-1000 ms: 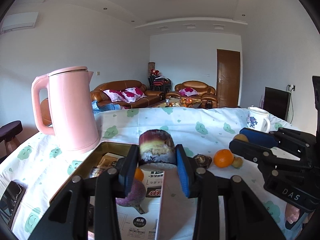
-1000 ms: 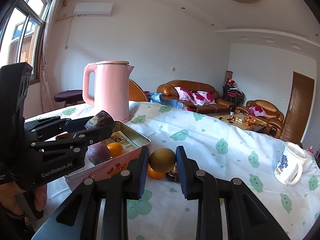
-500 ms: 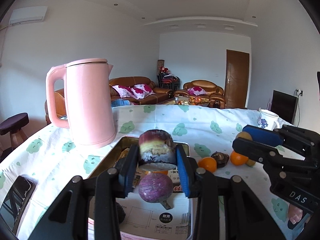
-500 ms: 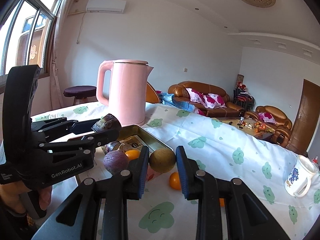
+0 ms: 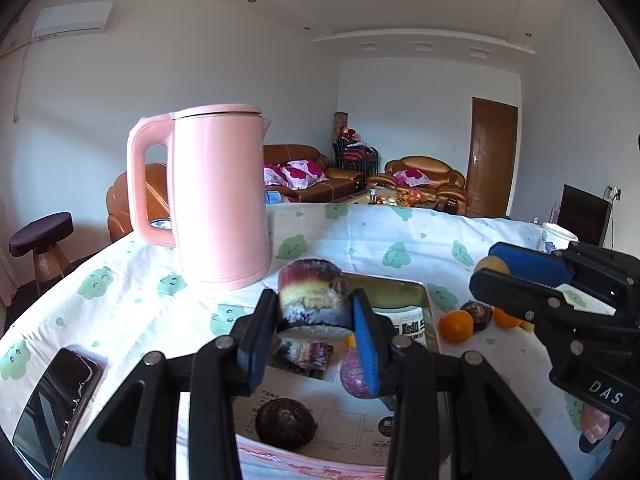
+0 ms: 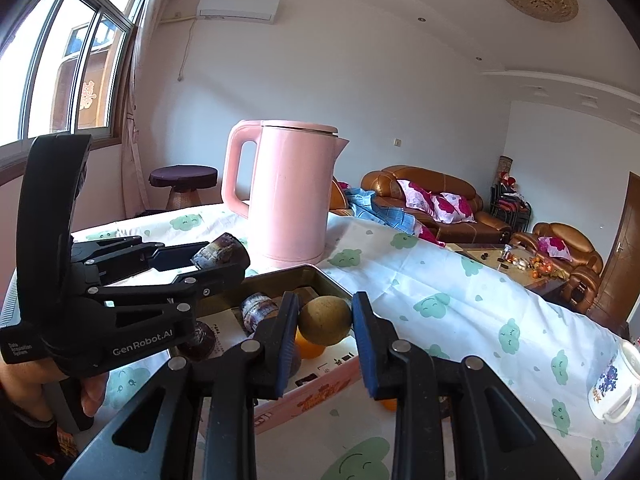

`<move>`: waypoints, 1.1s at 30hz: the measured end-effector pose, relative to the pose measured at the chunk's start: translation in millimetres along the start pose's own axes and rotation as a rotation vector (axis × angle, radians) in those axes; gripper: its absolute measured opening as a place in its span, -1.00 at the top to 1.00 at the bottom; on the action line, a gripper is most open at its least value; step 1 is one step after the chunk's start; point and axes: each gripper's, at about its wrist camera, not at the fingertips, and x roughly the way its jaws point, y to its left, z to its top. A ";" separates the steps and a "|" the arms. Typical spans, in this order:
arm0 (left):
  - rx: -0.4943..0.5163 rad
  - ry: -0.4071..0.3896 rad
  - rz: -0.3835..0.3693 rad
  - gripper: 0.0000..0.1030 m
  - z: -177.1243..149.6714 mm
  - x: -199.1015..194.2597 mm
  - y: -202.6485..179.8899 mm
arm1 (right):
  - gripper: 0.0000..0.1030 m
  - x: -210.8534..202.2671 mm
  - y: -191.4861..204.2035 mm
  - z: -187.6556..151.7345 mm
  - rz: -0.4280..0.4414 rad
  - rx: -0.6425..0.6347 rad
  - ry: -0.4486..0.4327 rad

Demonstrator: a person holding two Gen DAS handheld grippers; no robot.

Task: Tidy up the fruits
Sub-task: 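Carry the taro piece and the small fruit over the tin box with both tools, then lower both items into the tin box and open both tools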

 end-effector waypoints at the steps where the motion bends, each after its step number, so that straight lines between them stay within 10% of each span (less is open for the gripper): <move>1: 0.000 0.004 0.003 0.24 -0.4 0.6 1.5 | 0.43 2.1 2.2 0.2 0.008 0.000 0.003; 33: -0.030 0.174 0.007 0.24 -9.3 28.7 25.6 | 0.42 49.1 46.7 -16.6 0.132 -0.017 0.153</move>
